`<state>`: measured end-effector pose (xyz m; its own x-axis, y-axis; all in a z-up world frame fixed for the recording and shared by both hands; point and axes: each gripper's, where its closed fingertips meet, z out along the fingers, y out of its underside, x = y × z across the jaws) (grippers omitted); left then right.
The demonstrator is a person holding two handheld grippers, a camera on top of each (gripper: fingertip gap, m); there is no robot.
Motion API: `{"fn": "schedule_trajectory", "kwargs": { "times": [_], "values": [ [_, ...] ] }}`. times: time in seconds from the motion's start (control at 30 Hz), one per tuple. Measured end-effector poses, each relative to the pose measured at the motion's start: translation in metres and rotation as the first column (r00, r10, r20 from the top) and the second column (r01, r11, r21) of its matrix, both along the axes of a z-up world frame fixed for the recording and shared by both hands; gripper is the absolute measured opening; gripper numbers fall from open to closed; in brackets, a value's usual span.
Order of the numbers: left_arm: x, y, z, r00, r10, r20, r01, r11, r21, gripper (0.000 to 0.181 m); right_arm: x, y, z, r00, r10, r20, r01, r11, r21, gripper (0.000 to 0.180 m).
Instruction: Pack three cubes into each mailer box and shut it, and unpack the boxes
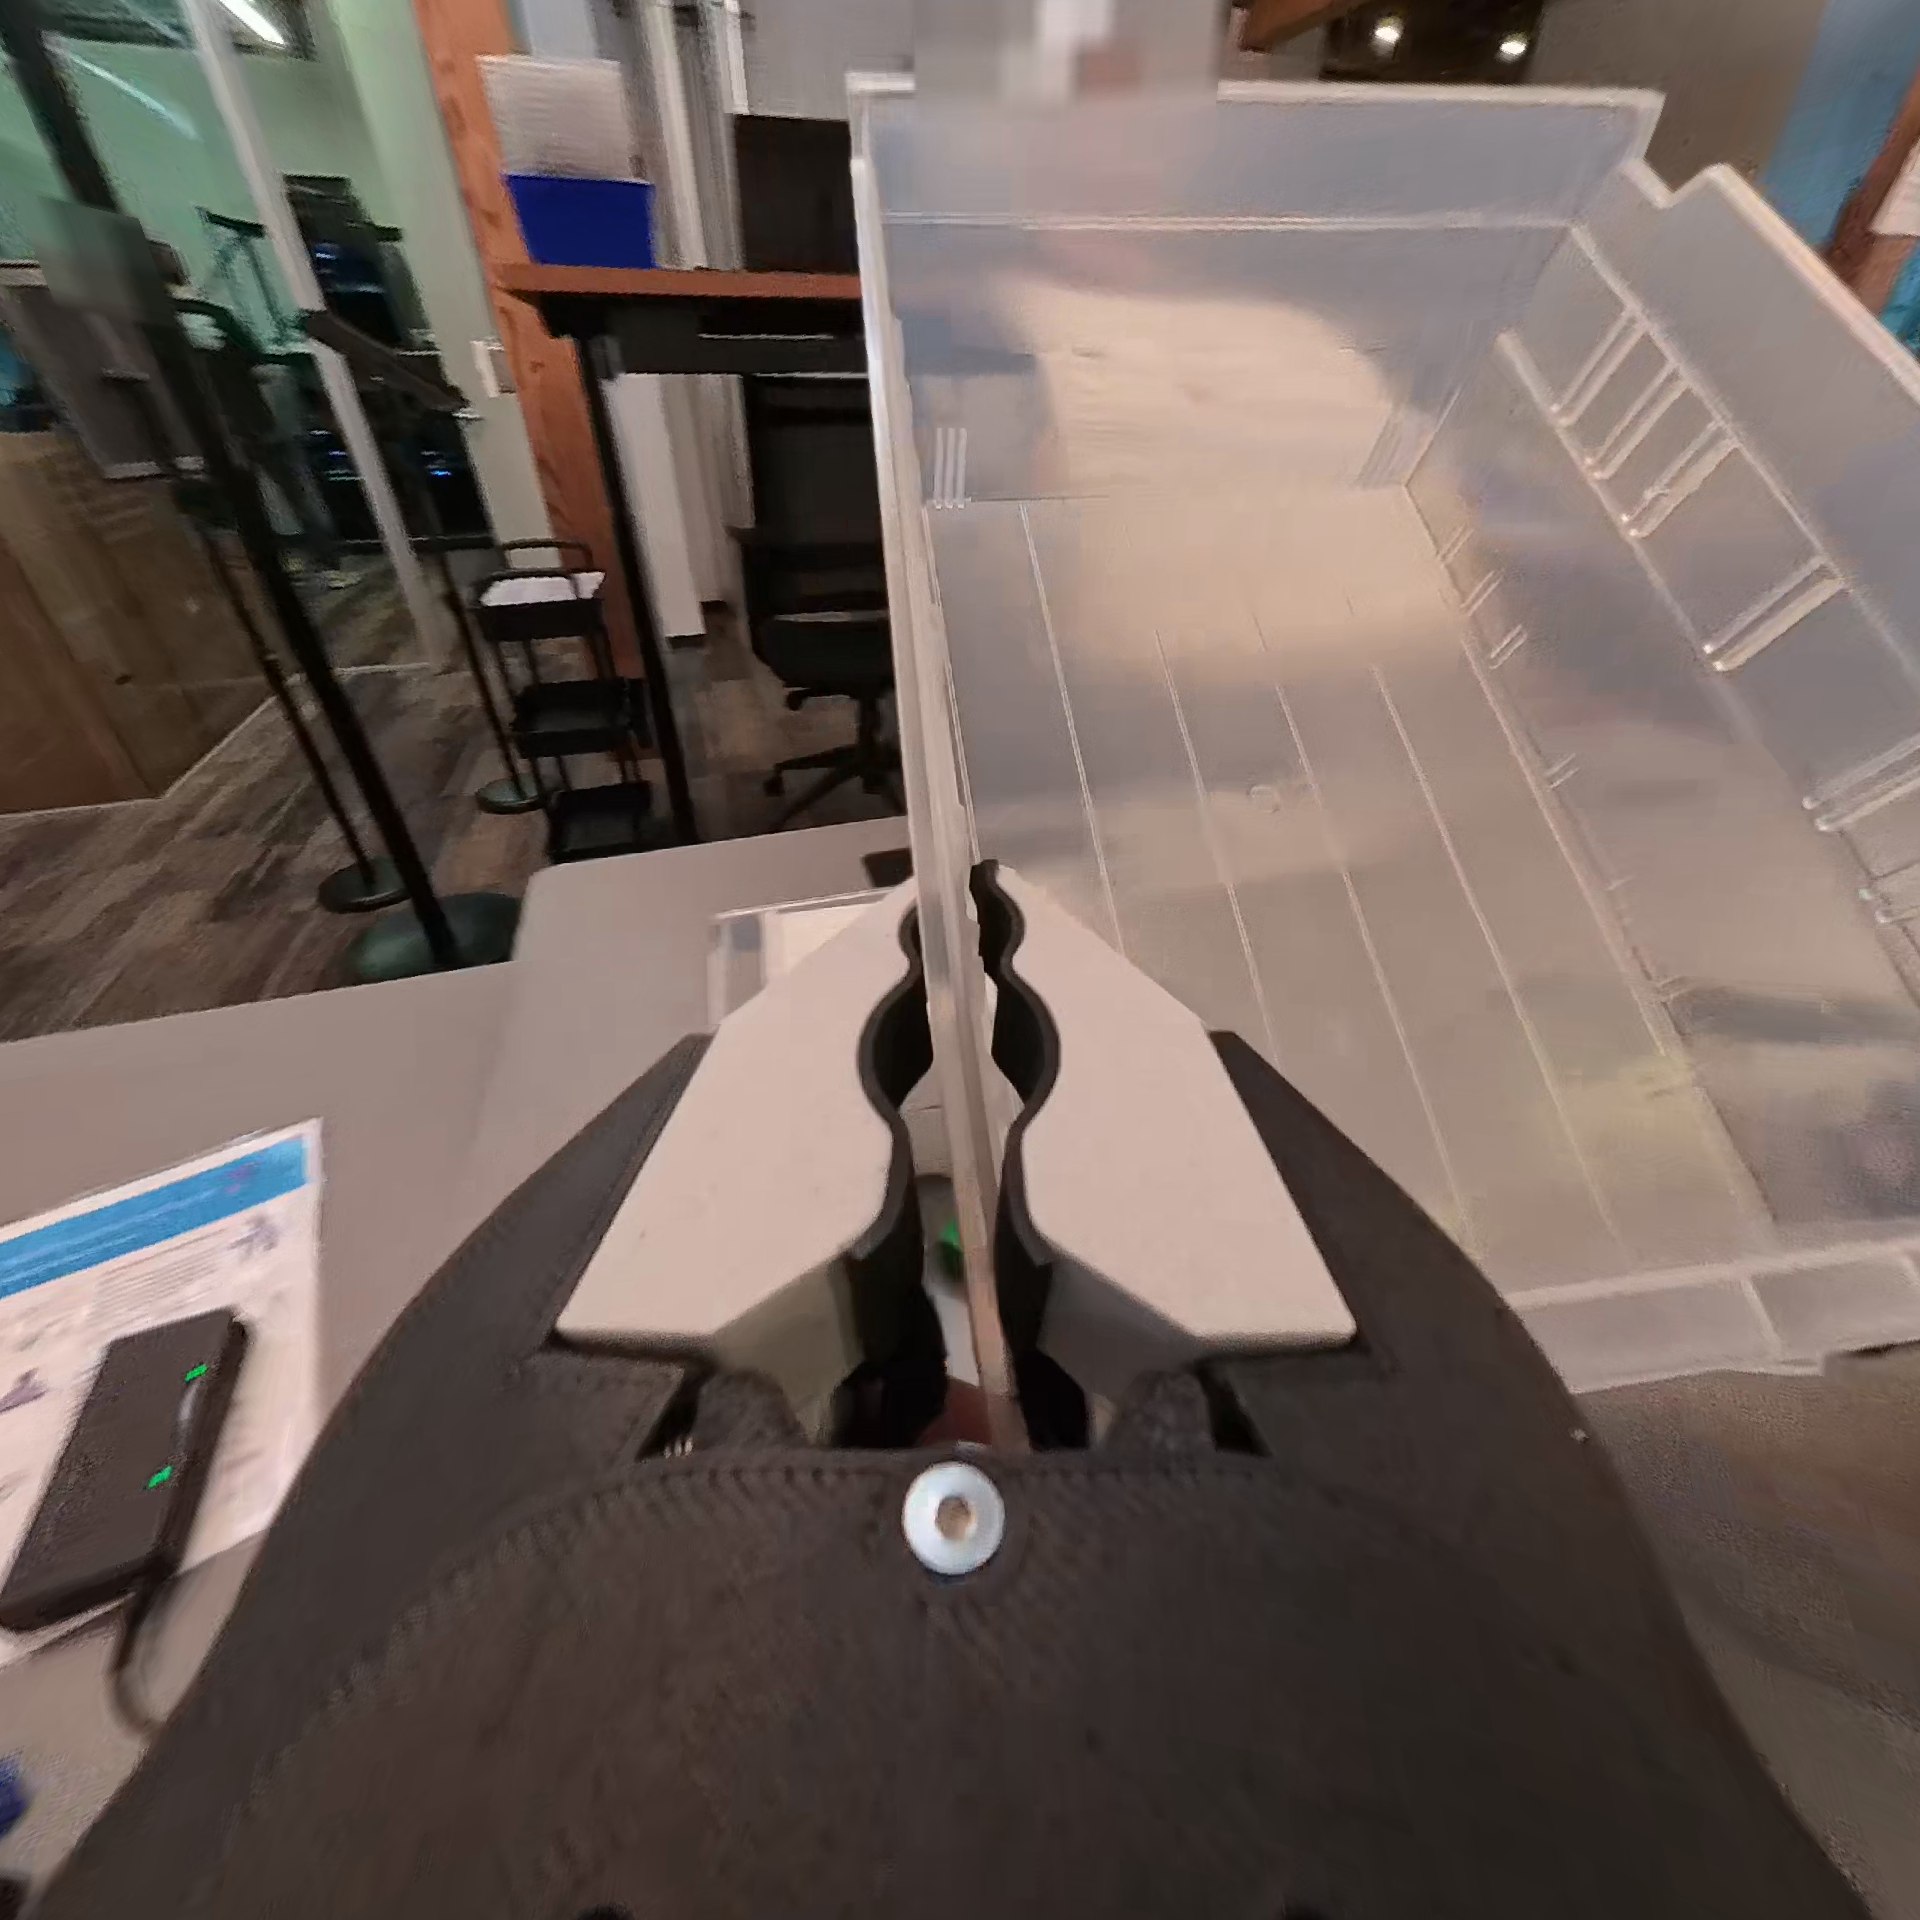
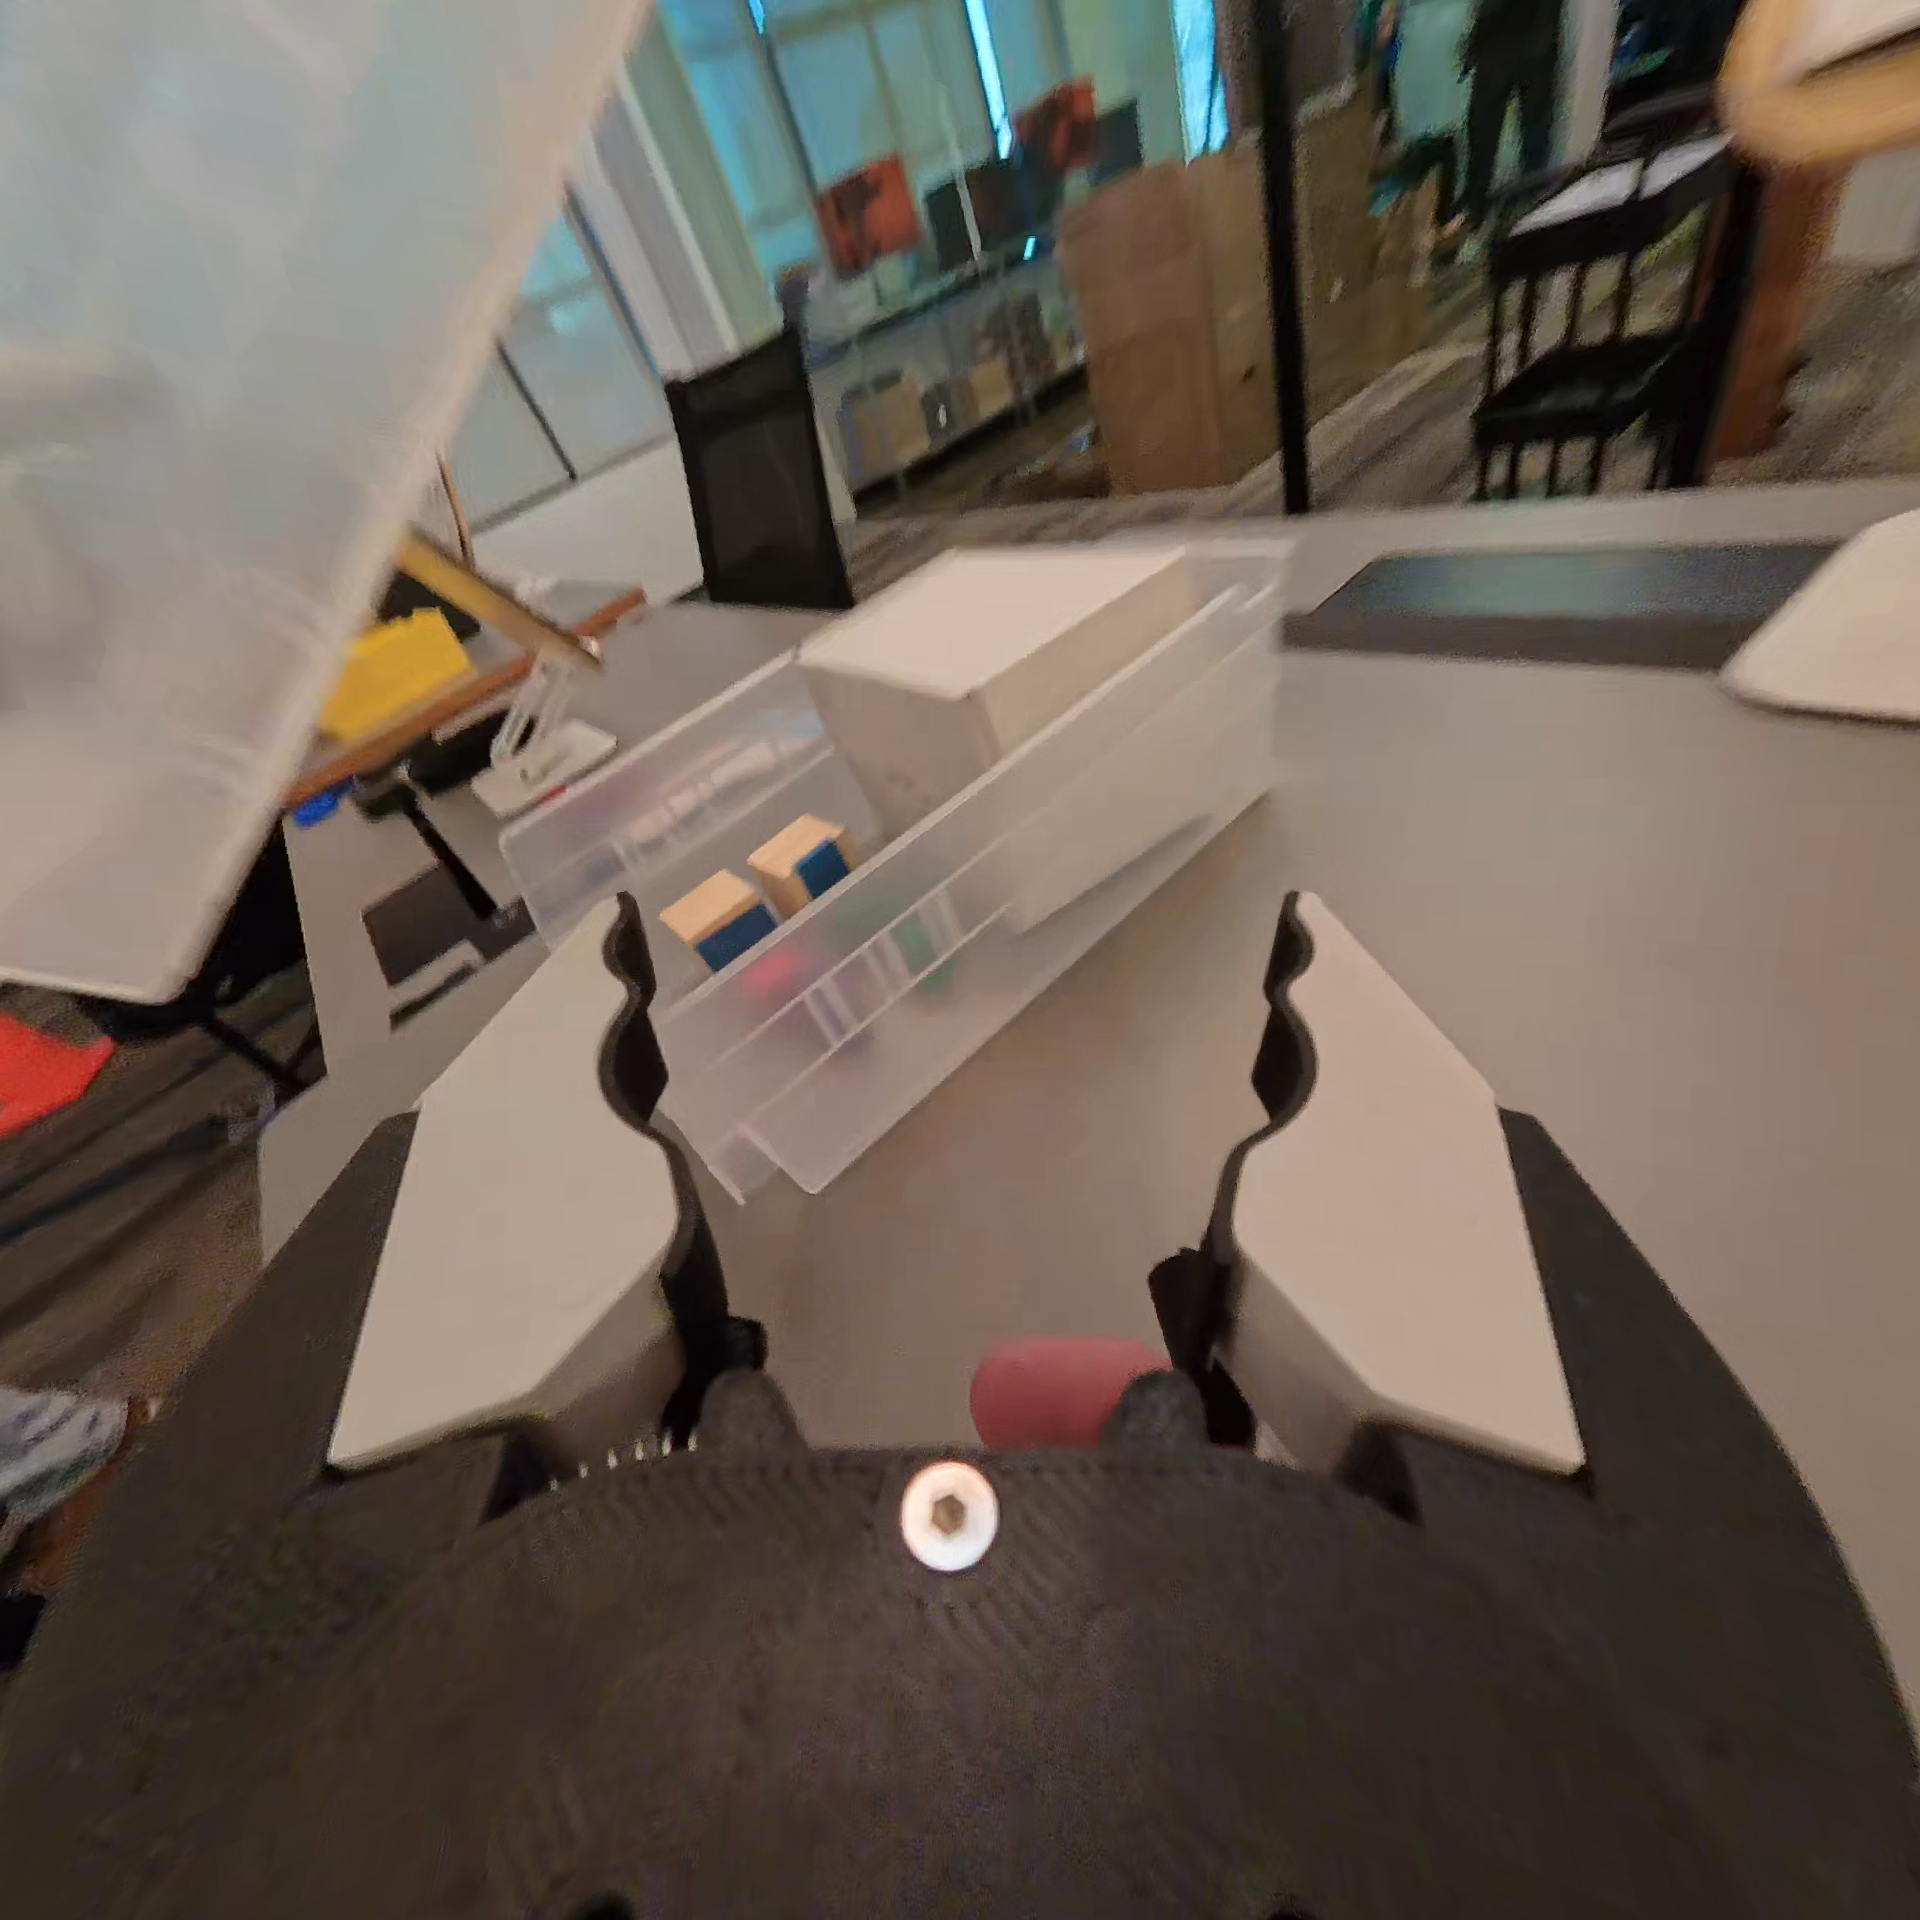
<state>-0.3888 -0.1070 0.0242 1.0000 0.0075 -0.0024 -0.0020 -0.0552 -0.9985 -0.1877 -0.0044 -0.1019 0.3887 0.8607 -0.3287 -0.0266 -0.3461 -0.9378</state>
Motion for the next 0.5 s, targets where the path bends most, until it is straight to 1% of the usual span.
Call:
{"fn": "schedule_trajectory", "kwargs": {
  "times": [0.03, 0.07, 0.13, 0.17, 0.27, 0.37, 0.43, 0.5],
  "values": [
    [0.016, 0.008, -0.002, 1.0, -0.031, -0.005, 0.031, 0.999, -0.013, 0.003, 0.027, 0.003, 0.015, 0.999, -0.014, -0.031, 0.015, 1.0, 0.022, 0.115],
    [0.032, 0.016, -0.005, 0.998, -0.063, -0.007, 0.063, 0.998, -0.03, 0.003, 0.054, 0.002, 0.03, 0.998, -0.019, -0.053, 0.023, 0.997, 0.07, 0.12],
    [0.067, 0.034, -0.015, 0.992, -0.122, -0.011, 0.122, 0.991, -0.06, 0.003, 0.103, -0.01, 0.053, 0.998, -0.043, -0.053, 0.053, 0.977, 0.206, 0.124],
    [0.085, 0.044, -0.021, 0.988, -0.152, -0.014, 0.151, 0.986, -0.077, 0.003, 0.125, -0.018, 0.061, 0.997, -0.062, -0.052, 0.073, 0.966, 0.248, 0.125],
    [0.145, 0.077, -0.044, 0.97, -0.243, 0.003, 0.241, 0.963, -0.124, 0.003, 0.182, -0.04, 0.08, 0.987, -0.112, -0.117, 0.138, 0.96, 0.243, 0.123],
    [0.214, 0.112, -0.07, 0.941, -0.336, 0.029, 0.336, 0.926, -0.172, 0.003, 0.214, -0.057, 0.08, 0.972, -0.175, -0.156, 0.21, 0.945, 0.25, 0.121],
    [0.262, 0.133, -0.089, 0.917, -0.395, 0.055, 0.398, 0.895, -0.201, 0.003, 0.227, -0.058, 0.07, 0.965, -0.222, -0.14, 0.252, 0.932, 0.259, 0.125],
    [0.306, 0.152, -0.107, 0.896, -0.438, 0.072, 0.442, 0.865, -0.238, 0.003, 0.243, -0.051, 0.063, 0.952, -0.266, -0.149, 0.296, 0.925, 0.24, 0.121]
  ]
}}
